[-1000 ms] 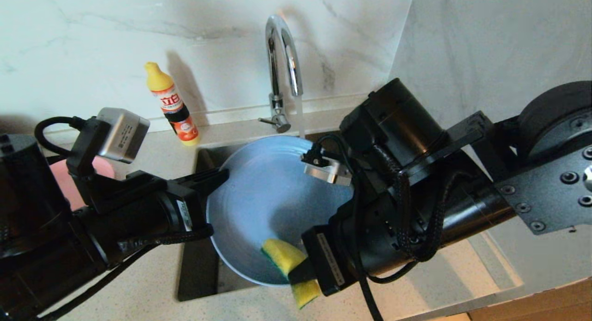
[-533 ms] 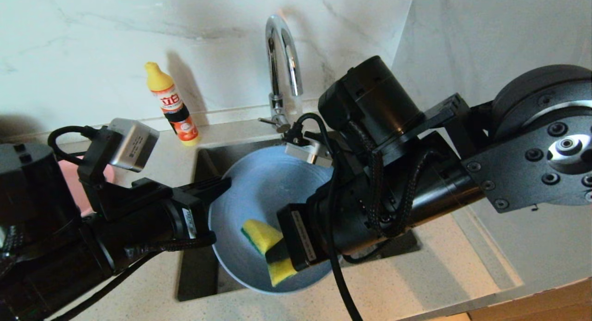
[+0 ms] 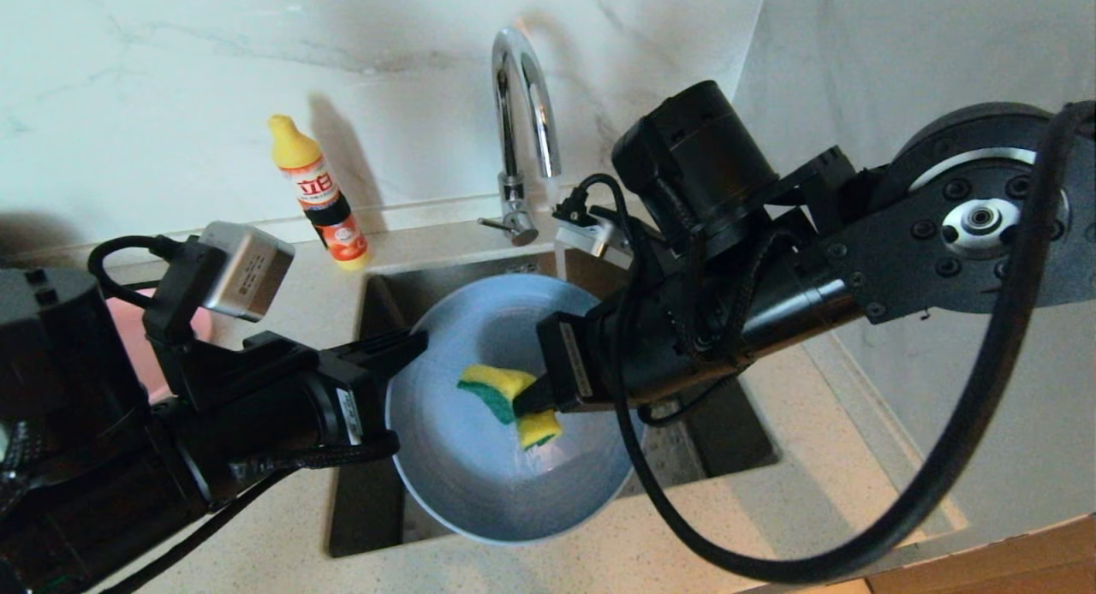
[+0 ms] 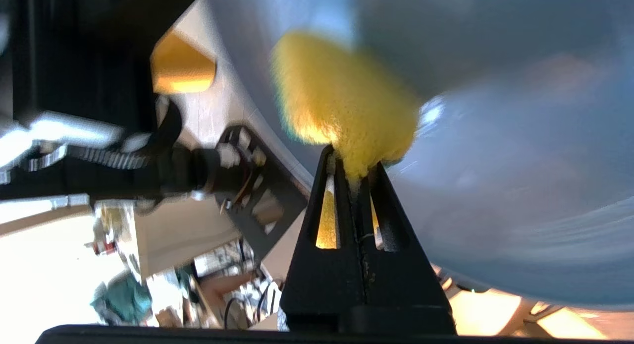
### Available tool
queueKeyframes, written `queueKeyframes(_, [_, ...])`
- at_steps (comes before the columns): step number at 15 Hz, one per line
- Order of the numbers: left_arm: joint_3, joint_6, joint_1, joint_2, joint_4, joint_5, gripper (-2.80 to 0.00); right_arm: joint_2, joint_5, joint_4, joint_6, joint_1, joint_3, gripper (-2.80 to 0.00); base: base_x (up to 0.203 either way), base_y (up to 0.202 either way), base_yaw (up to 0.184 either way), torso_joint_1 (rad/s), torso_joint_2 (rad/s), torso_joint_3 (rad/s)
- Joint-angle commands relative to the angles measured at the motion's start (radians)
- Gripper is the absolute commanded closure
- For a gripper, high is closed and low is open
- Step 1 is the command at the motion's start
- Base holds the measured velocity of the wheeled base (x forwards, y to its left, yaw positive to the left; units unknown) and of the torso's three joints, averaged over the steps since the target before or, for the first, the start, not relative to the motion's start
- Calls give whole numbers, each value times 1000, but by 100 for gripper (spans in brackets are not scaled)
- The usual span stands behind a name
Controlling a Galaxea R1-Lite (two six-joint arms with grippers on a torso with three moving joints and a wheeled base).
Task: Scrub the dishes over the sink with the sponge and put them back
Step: Wipe the plate
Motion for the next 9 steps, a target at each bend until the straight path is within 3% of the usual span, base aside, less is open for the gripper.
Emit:
queueKeyframes(1, [1,-2,0,-3,-5,1,0,4,3,4,3,-44,-20,0,0,0,0,0,0,0])
queueKeyframes(9, [1,-2,1,-5,-6,1,0,-70,6,24,1,-102,-27,0,0,0,0,0,0,0])
